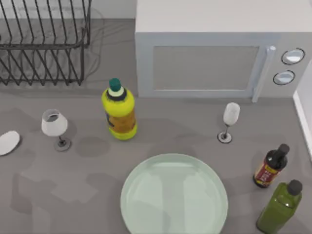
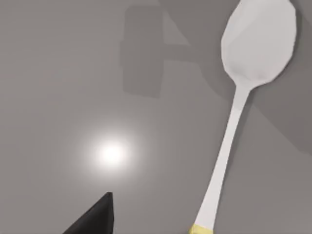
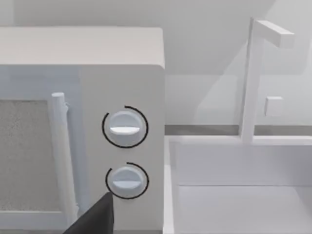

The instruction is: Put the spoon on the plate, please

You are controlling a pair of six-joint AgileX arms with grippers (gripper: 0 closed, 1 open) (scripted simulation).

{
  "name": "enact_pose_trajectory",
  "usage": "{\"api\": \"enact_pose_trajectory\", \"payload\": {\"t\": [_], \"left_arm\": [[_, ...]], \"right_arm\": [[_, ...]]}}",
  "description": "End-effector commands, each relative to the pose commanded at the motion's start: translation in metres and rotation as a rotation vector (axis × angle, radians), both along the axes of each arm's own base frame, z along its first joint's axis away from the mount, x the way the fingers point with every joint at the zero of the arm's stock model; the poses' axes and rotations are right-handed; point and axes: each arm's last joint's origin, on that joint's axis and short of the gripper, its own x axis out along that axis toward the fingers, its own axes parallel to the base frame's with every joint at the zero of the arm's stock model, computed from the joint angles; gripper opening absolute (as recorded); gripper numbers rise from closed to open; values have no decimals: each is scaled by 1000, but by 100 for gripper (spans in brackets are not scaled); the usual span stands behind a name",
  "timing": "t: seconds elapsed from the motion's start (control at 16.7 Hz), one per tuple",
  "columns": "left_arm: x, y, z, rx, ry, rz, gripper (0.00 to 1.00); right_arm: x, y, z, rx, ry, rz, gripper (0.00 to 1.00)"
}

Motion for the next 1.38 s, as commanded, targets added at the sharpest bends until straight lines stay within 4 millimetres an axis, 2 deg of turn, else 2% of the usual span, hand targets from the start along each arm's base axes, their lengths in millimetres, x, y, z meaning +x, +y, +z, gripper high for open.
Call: {"api": "enact_pose_trajectory", "payload": {"t": [0.24, 0.48, 0.96, 1.08, 1.38], "left_arm": [[47, 27, -18, -9, 310, -127, 100], [70, 47, -34, -41, 471, -200, 100], [73, 49, -42, -47, 494, -212, 100], [75, 50, -56, -49, 496, -210, 100], [77, 51, -114, -45, 488, -209, 100]], "right_arm": [[0, 0, 0, 0, 0, 0, 100], [0, 0, 0, 0, 0, 0, 100], [0, 0, 0, 0, 0, 0, 100], [0, 0, 0, 0, 0, 0, 100], [0, 0, 0, 0, 0, 0, 100]]}}
